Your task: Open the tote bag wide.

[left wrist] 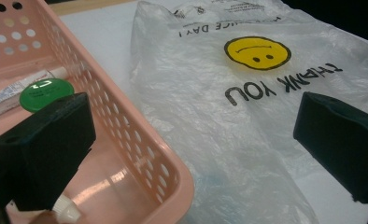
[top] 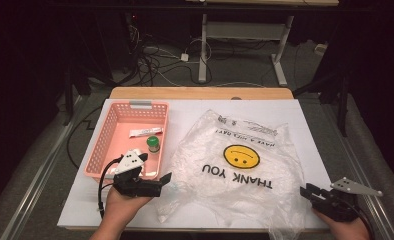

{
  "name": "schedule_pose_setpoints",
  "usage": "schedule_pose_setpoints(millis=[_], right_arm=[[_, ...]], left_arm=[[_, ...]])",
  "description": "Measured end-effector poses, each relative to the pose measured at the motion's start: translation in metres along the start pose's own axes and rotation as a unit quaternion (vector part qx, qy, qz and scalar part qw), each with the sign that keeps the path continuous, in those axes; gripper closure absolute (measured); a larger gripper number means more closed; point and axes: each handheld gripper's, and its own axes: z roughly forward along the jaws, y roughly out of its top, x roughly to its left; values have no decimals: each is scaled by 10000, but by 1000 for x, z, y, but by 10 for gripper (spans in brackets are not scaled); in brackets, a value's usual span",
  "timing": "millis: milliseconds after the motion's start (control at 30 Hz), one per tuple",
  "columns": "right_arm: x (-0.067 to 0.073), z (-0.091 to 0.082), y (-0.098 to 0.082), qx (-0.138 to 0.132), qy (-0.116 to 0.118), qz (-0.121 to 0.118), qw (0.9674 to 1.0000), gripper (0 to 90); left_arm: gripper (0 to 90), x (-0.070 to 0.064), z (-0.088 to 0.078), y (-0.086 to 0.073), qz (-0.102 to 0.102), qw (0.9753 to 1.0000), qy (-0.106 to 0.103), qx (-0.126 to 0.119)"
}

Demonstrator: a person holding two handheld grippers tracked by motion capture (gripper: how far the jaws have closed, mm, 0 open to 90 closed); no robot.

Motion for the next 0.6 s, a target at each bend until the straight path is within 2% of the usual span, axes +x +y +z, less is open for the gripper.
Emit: schedule_pose_setpoints(millis=[67, 200, 300, 400, 600], right_arm=[[-5, -5, 6, -293, -8, 80, 9995, 551], [-19, 7, 26, -465, -140, 119, 9987, 453], [-36, 30, 44, -413, -286, 131, 9987, 421], [-54, 59, 62, -316, -359, 281, 9985, 395], [-72, 109, 92, -142, -344, 388, 9986, 357]], left_arm=[[0, -1, 0, 0, 13, 10000, -13, -54], [0, -2, -1, 0, 37, 9999, 69, -120], [0, -1, -1, -1, 28, 9999, 97, -82], [0, -1, -1, -2, 19, 9999, 112, -74], [0, -3, 3, -2, 98, 9999, 60, -50]])
